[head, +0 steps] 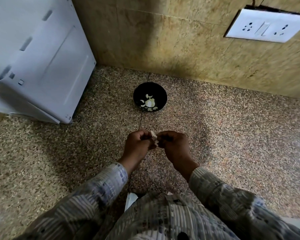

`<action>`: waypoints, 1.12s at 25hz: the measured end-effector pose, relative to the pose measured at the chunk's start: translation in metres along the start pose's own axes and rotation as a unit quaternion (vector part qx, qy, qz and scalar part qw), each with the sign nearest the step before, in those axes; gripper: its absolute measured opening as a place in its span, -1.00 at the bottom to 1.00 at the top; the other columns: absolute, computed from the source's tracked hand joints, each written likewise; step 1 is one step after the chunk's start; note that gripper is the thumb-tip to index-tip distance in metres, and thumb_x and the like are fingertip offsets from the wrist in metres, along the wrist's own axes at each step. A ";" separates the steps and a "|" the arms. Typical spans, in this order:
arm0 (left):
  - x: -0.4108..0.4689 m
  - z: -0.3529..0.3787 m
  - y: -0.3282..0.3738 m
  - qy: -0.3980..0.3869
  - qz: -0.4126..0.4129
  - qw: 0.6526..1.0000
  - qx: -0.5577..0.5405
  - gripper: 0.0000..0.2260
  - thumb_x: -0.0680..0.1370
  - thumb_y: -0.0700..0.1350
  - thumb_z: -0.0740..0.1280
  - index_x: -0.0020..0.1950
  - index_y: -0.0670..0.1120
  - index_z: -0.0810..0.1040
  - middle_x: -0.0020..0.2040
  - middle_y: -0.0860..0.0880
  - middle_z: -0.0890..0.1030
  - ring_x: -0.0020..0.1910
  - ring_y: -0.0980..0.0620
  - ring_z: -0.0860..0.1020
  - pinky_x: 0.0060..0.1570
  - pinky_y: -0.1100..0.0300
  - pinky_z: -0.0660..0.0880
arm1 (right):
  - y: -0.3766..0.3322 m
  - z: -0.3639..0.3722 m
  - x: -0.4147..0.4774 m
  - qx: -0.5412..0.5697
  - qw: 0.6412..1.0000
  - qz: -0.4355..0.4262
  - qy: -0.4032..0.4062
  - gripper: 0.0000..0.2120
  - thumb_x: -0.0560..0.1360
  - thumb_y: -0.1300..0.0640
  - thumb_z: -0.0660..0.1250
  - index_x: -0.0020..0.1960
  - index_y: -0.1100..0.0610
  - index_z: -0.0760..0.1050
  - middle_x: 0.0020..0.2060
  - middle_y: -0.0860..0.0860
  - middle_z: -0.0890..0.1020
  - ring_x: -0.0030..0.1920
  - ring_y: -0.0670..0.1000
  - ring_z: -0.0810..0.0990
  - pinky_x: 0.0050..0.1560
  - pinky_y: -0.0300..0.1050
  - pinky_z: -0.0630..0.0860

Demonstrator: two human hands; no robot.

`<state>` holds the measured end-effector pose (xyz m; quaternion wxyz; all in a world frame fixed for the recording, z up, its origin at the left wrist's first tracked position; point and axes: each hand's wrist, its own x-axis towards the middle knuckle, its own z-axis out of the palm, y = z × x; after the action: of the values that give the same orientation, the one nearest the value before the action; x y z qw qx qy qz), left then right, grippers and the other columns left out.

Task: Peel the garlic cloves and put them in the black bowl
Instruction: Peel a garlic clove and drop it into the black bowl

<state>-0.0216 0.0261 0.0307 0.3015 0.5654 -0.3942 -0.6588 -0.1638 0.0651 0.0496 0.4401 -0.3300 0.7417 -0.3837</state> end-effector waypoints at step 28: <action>0.024 -0.054 -0.027 0.128 0.063 0.898 0.415 -0.90 0.48 -0.22 0.40 -0.10 -0.03 0.65 -0.15 0.03 0.62 -0.14 -0.01 0.60 -0.20 0.23 0.37 | 0.025 0.017 0.008 0.272 0.927 0.247 -0.072 -0.80 0.53 0.57 0.27 0.08 0.42 0.59 -0.14 0.23 0.66 -0.15 0.10 0.68 -0.14 -0.18 0.70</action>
<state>0.0283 0.0101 -0.0071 0.1280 0.6925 -0.6250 -0.3369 -0.1557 0.0665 0.0195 0.6459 -0.0311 0.6334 -0.4250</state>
